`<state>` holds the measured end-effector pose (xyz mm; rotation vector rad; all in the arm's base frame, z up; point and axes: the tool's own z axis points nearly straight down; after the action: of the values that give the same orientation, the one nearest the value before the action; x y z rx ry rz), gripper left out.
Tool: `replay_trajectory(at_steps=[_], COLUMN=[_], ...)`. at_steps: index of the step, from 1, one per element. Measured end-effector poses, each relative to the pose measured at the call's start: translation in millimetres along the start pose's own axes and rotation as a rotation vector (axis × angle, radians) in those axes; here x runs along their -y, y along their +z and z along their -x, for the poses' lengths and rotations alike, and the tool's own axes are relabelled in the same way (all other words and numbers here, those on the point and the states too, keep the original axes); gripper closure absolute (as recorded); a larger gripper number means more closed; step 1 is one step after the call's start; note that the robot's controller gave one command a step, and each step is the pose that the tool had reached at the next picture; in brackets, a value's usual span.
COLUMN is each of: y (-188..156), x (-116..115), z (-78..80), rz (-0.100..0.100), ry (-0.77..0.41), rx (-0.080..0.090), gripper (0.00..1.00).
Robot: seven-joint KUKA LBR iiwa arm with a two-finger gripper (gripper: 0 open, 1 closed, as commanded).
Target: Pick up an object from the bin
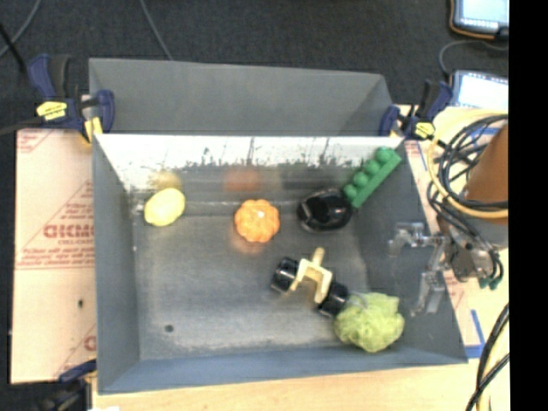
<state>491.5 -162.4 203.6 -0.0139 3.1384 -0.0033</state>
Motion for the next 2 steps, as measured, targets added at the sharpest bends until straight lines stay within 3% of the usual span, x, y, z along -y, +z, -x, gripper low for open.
replay_trajectory(at_steps=[1,2], y=[0.0,26.7], x=[0.0,-14.7], z=[0.0,-3.7], rz=[0.0,-0.004], ry=[0.0,-0.08], rx=[0.0,0.009], gripper=[0.0,0.0])
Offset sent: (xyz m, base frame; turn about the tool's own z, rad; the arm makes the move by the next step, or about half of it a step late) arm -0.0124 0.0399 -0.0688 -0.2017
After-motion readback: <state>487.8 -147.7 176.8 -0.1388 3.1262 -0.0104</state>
